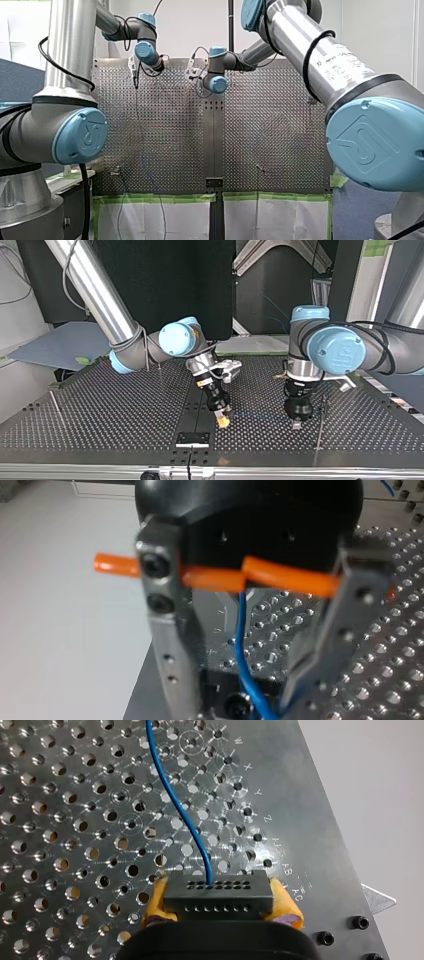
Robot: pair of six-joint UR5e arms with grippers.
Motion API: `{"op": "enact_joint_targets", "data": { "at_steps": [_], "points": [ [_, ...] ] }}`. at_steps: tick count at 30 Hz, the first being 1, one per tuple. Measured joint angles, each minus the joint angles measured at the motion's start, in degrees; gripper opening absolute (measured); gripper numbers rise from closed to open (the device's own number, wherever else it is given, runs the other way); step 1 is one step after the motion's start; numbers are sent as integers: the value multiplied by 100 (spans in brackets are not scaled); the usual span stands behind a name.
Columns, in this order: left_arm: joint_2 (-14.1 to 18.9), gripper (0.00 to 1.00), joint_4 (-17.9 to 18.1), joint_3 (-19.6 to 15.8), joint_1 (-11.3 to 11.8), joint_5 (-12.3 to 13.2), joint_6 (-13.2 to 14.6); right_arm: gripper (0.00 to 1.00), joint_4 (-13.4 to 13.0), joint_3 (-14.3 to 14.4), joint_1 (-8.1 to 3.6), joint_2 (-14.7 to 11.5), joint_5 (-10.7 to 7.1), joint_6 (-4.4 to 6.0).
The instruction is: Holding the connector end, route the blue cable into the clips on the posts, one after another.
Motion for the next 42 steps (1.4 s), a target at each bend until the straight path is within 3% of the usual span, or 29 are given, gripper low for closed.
{"op": "enact_joint_targets", "data": {
  "at_steps": [7,12,21,32,37,42],
  "points": [
    [-87,0,-113,0,-137,-5,28,0,1,168,-58,-1,0,-6],
    [-343,0,-337,-3,-377,-189,211,0,-4,387,-114,-3,6,-43],
    [-753,0,-529,-6,-852,-652,389,0,-18,886,-232,-3,146,-342],
    [-972,0,-547,-81,-1093,-757,429,0,-67,1504,-297,2,351,-681],
    [-1007,0,-489,-225,-1159,-758,406,0,-109,1751,-314,3,382,-758],
    [-1018,0,-435,-340,-1229,-759,398,0,-230,1908,-321,3,389,-763]
  ]
}}
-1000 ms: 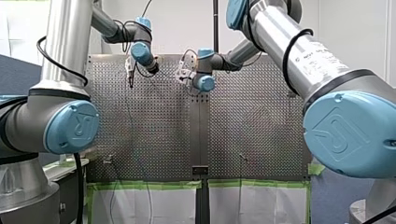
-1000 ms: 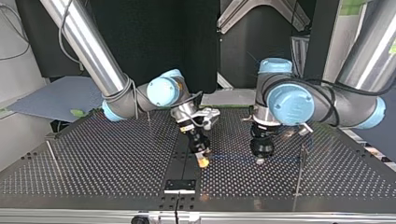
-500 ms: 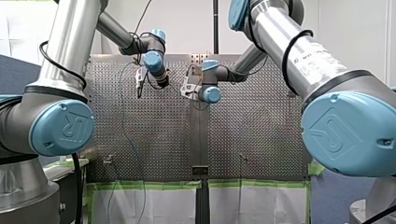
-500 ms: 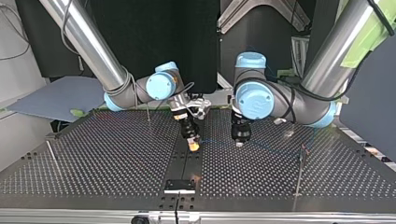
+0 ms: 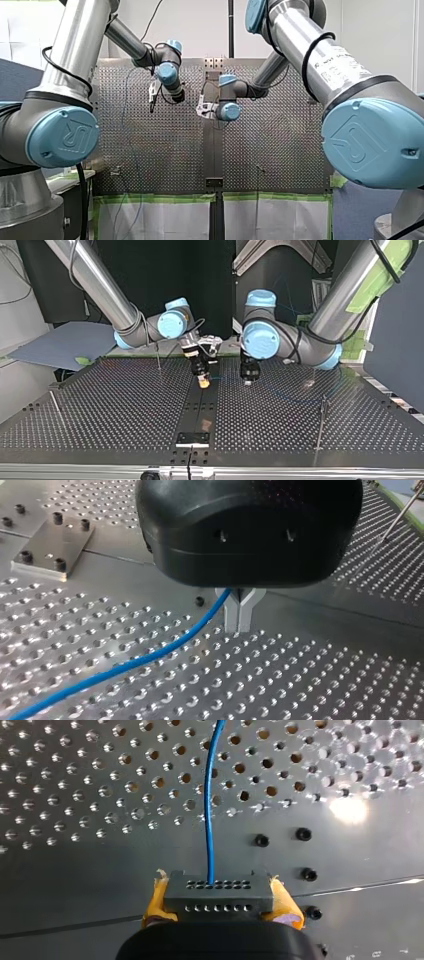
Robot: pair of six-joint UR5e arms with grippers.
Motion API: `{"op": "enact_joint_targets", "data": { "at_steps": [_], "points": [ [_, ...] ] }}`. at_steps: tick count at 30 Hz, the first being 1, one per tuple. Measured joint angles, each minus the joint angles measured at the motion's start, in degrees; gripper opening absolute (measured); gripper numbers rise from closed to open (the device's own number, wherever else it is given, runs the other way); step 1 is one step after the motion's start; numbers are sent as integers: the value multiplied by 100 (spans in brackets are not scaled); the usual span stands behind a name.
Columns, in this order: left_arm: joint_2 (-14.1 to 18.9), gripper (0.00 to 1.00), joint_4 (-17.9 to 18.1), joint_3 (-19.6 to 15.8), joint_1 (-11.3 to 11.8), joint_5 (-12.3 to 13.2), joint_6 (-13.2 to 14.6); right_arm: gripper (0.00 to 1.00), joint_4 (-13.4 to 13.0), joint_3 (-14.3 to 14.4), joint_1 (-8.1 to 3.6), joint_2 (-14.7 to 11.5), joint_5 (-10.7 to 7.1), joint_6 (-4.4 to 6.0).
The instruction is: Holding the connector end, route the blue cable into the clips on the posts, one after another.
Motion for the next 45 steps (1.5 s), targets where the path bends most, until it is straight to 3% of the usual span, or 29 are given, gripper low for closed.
{"op": "enact_joint_targets", "data": {
  "at_steps": [7,17,24,35,45],
  "points": [
    [-159,0,47,-138,-121,-40,19,0,-214,284,1,3,11,15],
    [-226,0,385,-330,-293,-78,-77,0,-346,547,2,8,74,-11],
    [-387,0,385,-333,-396,-191,-11,0,-435,763,-1,14,211,-86],
    [-885,0,704,-368,-653,-372,-31,0,-657,1323,-136,17,400,-288],
    [-917,0,1192,-800,-683,-342,-105,0,-1075,1764,-220,18,453,-291]
  ]
}}
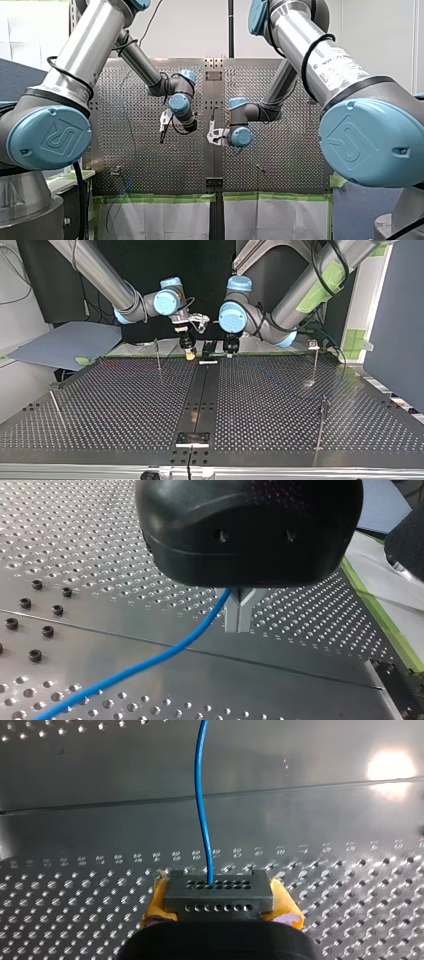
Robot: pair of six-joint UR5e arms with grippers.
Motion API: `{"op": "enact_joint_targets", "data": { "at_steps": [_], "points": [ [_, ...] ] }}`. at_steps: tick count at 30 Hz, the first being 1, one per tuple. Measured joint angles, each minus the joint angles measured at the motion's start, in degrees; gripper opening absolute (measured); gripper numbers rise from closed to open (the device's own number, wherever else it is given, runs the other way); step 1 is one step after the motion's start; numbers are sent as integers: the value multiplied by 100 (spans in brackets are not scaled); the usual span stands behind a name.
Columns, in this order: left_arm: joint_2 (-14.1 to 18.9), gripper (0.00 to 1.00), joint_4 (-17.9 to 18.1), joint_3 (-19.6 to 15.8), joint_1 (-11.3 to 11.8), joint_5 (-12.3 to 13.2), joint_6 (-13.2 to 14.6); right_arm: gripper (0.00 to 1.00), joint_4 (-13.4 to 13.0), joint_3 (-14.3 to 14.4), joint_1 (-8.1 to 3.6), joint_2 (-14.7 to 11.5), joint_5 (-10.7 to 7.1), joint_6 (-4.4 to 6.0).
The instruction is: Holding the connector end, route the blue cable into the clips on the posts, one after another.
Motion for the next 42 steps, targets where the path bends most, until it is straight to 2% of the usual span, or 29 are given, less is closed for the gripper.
{"op": "enact_joint_targets", "data": {
  "at_steps": [4,7,15,19,28,34,36,40,42],
  "points": [
    [-45,0,216,-117,-5,43,34,0,-234,236,-28,0,9,97],
    [-146,0,358,-142,-23,63,113,0,-400,401,-38,0,16,128],
    [-572,0,801,-149,-209,54,182,0,-742,844,-51,13,132,68],
    [-778,0,1007,-150,-273,25,163,0,-850,1022,-110,52,207,75],
    [-1254,0,1482,-151,-393,-50,161,0,-1059,1137,-263,382,252,83],
    [-1405,0,1793,-151,-473,-109,170,0,-1172,1202,-342,422,255,103],
    [-1416,0,1904,-150,-509,-118,167,0,-1255,1279,-383,426,248,133],
    [-1421,0,2023,-150,-574,-126,159,0,-1483,1505,-489,446,201,282],
    [-1421,0,2068,-150,-615,-155,165,0,-1583,1594,-527,459,182,321]
  ]
}}
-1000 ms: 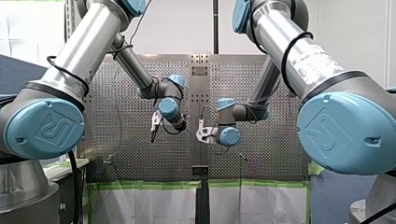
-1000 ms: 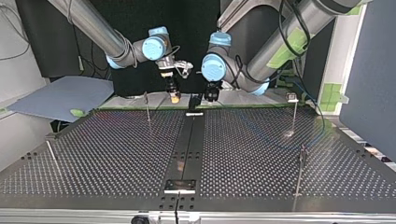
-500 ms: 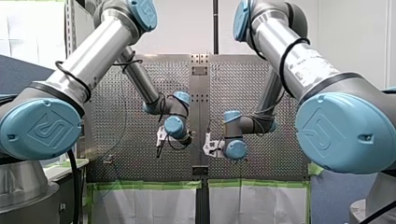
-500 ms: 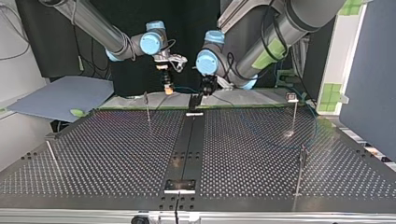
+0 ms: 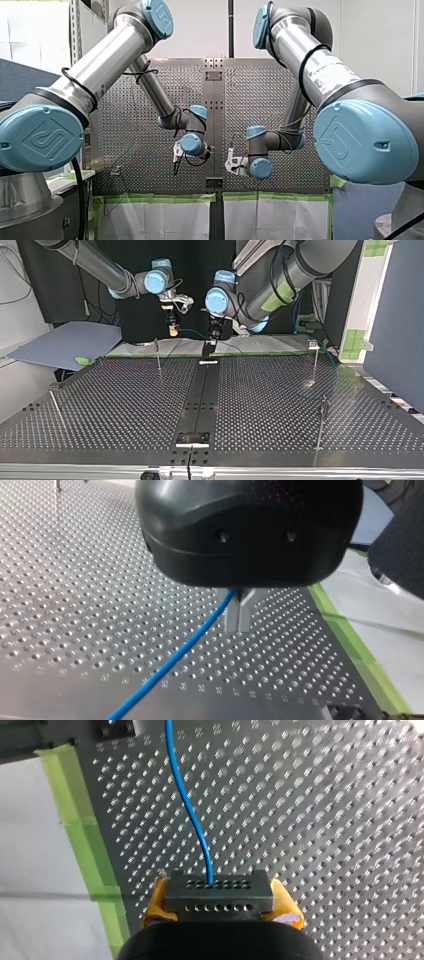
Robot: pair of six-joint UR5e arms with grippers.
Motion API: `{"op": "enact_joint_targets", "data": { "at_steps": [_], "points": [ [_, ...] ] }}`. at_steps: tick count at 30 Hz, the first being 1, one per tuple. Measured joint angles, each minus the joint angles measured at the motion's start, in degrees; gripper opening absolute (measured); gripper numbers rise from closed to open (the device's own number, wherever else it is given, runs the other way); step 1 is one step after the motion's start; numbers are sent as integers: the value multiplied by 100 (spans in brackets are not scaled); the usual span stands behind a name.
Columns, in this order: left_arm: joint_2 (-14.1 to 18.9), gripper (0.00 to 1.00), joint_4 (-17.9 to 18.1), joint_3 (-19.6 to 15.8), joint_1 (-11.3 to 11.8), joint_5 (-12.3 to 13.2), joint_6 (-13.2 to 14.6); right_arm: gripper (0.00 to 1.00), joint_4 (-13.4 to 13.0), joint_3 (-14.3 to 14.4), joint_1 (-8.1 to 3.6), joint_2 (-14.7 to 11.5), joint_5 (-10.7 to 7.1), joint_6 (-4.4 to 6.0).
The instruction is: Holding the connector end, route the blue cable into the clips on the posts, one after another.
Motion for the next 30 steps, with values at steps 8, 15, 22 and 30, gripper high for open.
{"op": "enact_joint_targets", "data": {
  "at_steps": [8,15,22,30],
  "points": [
    [-4,0,259,0,-197,-78,-23,0,-414,115,-102,55,-41,21],
    [-226,0,488,0,-366,-43,-108,0,-529,119,-166,331,-44,18],
    [-621,0,880,1,-472,37,-322,0,-554,122,-207,559,-32,5],
    [-1057,0,1115,2,-578,113,-376,0,-738,310,-324,576,39,12]
  ]
}}
